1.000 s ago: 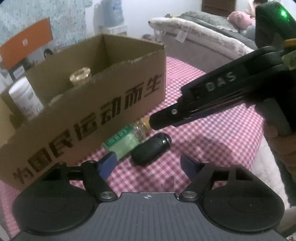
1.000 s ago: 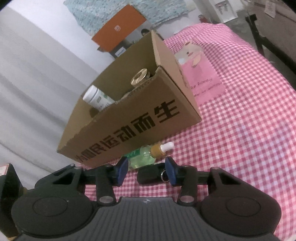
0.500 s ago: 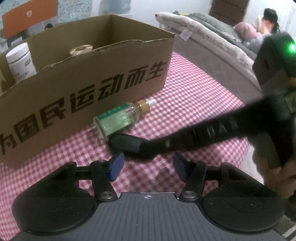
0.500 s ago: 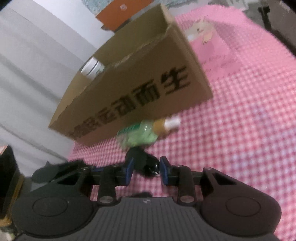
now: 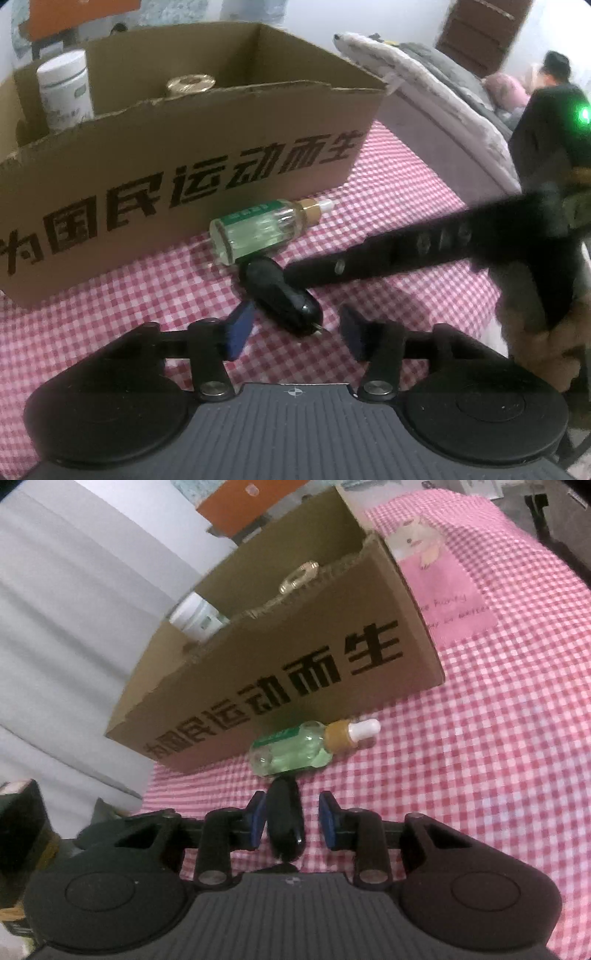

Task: Organize rigid objects
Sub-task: 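Move the right gripper back and grasp the black oval case, then carry the black case into the box and open the right gripper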

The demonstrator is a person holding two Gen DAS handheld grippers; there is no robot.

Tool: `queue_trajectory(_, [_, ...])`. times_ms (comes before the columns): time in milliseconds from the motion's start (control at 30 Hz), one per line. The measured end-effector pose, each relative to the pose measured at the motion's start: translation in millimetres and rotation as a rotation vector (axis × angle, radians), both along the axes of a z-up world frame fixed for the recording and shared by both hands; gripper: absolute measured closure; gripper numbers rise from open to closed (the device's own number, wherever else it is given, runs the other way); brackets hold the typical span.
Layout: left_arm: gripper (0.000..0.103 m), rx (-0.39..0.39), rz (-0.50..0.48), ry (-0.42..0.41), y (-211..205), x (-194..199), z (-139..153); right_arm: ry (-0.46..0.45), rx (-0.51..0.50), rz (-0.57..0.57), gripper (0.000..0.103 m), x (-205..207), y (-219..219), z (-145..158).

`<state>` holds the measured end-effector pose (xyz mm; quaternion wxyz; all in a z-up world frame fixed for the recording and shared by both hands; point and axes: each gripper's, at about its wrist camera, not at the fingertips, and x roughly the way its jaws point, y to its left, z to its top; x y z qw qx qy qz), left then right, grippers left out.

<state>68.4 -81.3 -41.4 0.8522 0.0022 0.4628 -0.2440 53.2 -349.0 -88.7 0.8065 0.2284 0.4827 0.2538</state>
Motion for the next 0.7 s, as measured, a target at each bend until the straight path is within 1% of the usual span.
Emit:
queue_trajectory(33, [0.057, -0.005, 0.006, 0.009, 1, 2, -2, 0.011, -0.007, 0.008, 0.075, 2, 5, -3])
queue_trajectory(67, [0.058, -0.013, 0.01, 0.005, 2, 2, -2, 0.018, -0.005, 0.019, 0.077, 2, 8, -6])
queue_trajectory(200, [0.058, 0.001, 0.019, -0.006, 4, 2, -2, 0.032, 0.009, 0.051, 0.077, 4, 19, -7])
queue_trajectory(367, [0.06, 0.006, 0.018, -0.008, 6, 1, 0, 0.049, 0.091, 0.05, 0.077, 6, 16, -6])
queue_trajectory(433, [0.065, 0.022, 0.015, -0.016, 5, 1, 0, 0.057, 0.131, 0.051, 0.077, 6, 11, -7])
queue_trajectory(467, [0.066, 0.032, 0.013, -0.02, 2, 1, 0, 0.062, 0.153, 0.054, 0.078, 6, 11, -8])
queue_trajectory(500, [0.069, 0.041, 0.011, -0.024, 1, 1, -1, 0.067, 0.155, 0.054, 0.078, 6, 12, -8])
queue_trajectory(600, [0.076, 0.063, 0.006, -0.036, -2, 0, -1, 0.061, 0.112, 0.038, 0.078, 7, 14, -10])
queue_trajectory(700, [0.078, 0.061, 0.008, -0.034, -2, 2, -1, 0.076, 0.09, 0.012, 0.078, 10, 17, -15])
